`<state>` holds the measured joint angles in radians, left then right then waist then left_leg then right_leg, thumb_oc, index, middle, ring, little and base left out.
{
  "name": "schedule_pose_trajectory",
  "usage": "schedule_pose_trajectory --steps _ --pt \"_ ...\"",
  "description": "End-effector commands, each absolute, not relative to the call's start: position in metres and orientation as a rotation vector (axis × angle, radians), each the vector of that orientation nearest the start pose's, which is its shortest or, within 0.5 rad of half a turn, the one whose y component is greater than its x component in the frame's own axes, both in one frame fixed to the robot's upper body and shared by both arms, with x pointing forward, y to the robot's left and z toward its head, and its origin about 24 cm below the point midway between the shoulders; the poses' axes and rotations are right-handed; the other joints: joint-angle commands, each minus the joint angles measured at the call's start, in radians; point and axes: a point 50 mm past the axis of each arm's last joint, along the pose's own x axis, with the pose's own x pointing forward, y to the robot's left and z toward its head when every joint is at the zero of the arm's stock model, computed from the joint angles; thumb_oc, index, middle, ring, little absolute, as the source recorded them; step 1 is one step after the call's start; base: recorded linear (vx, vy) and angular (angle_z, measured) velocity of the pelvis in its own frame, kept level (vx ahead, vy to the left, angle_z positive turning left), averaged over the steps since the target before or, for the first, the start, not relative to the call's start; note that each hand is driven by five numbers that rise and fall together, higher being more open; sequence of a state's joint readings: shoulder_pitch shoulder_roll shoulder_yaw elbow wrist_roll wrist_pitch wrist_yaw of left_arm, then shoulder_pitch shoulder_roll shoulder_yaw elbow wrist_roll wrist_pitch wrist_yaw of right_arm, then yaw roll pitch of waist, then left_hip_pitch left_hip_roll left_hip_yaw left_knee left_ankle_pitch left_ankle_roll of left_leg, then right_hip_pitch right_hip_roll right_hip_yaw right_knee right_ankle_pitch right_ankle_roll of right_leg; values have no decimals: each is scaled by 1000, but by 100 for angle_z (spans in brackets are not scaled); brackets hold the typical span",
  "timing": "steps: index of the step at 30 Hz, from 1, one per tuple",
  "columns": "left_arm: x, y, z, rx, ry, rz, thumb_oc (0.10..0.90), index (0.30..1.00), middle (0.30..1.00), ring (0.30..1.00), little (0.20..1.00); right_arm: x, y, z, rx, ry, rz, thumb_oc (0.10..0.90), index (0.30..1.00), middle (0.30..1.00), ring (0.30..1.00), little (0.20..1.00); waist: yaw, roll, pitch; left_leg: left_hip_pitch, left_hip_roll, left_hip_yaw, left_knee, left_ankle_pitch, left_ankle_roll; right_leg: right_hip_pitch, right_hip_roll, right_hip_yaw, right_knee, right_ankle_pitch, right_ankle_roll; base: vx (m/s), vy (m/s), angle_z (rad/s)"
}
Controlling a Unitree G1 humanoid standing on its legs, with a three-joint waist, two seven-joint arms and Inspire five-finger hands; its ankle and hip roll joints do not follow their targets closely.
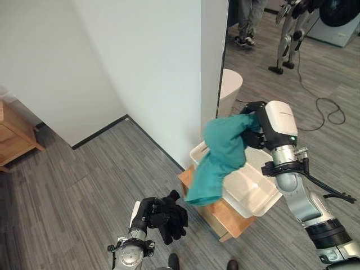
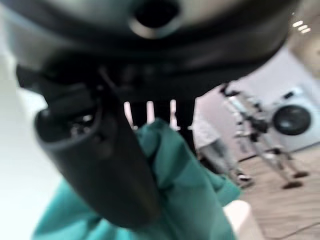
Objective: Pick up bed clothes into laundry basket.
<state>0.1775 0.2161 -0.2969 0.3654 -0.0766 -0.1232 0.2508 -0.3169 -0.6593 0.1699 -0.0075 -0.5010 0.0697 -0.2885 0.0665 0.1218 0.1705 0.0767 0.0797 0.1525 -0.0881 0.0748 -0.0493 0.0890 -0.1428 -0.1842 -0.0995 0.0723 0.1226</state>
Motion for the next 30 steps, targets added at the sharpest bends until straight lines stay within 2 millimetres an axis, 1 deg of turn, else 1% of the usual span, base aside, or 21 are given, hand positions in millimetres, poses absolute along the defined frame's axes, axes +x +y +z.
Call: schedule_pose_trajectory --steps 1,4,7,11,13,14,19,20,22,24,25,27,28,29,30 --pt "213 156 -27 203 175 2 400 300 300 300 300 301 -204 228 -1058 -770 -377 400 300 300 300 300 -5 -77 -56 -34 64 0 1 -36 -57 105 -78 -25 12 -132 60 0 0 0" --pt "214 156 -26 200 172 2 400 300 300 300 300 301 -199 225 -1049 -772 -354 400 300 300 300 300 -4 -81 -52 -37 61 0 1 -36 -56 101 -77 -25 12 -130 60 0 0 0" --pt "215 155 -26 198 172 -1 400 300 300 300 300 301 -199 220 -1046 -755 -347 400 300 300 300 300 -3 -87 -50 -41 60 -4 1 -38 -55 99 -77 -27 12 -129 61 0 0 0" --pt "218 156 -23 197 162 -2 400 300 300 300 300 301 -206 211 -1062 -710 -359 400 300 300 300 300 5 -99 -38 -57 59 -11 1 -37 -54 90 -76 -34 12 -126 63 -10 -6 0" --pt "219 156 -23 200 160 -3 400 300 300 300 300 301 -208 211 -1069 -706 -367 400 300 300 300 300 6 -100 -34 -62 59 -11 1 -36 -55 85 -76 -34 12 -125 62 -42 -20 1" --pt "220 156 -23 206 161 0 400 300 300 300 300 302 -212 209 -1093 -687 -386 400 300 300 300 300 5 -100 -24 -69 58 -10 1 -35 -55 77 -75 -33 12 -122 61 -53 -30 1" --pt "217 156 -24 209 165 0 400 300 300 300 300 305 -229 197 -1163 -599 -427 400 300 300 300 300 -4 -84 -3 -74 59 -5 1 -33 -55 67 -79 -33 12 -121 62 -26 -1 -1" --pt "217 156 -24 208 165 -1 400 300 300 300 300 305 -229 197 -1163 -599 -427 400 300 300 300 300 -3 -84 -3 -74 59 -5 1 -33 -55 67 -79 -33 12 -120 62 0 0 0" --pt "215 155 -26 203 172 -7 400 300 300 300 300 306 -237 188 -1174 -544 -435 400 300 300 300 300 -9 -74 7 -78 58 -1 1 -33 -55 58 -81 -33 12 -119 64 0 0 0" --pt "215 155 -26 201 174 -10 400 300 300 300 300 305 -240 180 -1167 -508 -432 400 300 300 300 300 -12 -70 13 -81 58 4 1 -33 -55 51 -83 -31 12 -117 65 0 0 0" --pt "215 155 -26 201 174 -10 400 300 300 300 300 305 -240 179 -1167 -508 -432 400 300 300 300 300 -12 -70 13 -81 58 4 1 -33 -55 50 -83 -31 12 -117 65 0 0 0" --pt "216 153 -25 202 169 -21 400 300 300 300 300 308 -237 168 -1159 -470 -406 400 300 300 300 300 -10 -66 25 -90 58 6 1 -30 -56 39 -83 -30 12 -115 65 -34 -1 -3" --pt "216 153 -25 202 169 -21 400 300 300 300 300 308 -237 168 -1159 -471 -406 400 300 300 300 300 -11 -67 25 -91 58 6 1 -29 -56 38 -83 -30 12 -115 65 -41 -3 -3" --pt "217 152 -24 203 164 -23 400 300 300 300 300 309 -233 165 -1160 -465 -388 400 300 300 300 300 -10 -66 30 -97 57 5 1 -27 -56 32 -82 -29 12 -114 64 -53 -11 -1" --pt "218 150 -24 197 160 -32 400 300 300 300 300 310 -226 156 -1151 -444 -345 400 300 300 300 300 -7 -64 42 -107 56 3 1 -23 -56 25 -80 -32 12 -113 63 -53 -11 0"
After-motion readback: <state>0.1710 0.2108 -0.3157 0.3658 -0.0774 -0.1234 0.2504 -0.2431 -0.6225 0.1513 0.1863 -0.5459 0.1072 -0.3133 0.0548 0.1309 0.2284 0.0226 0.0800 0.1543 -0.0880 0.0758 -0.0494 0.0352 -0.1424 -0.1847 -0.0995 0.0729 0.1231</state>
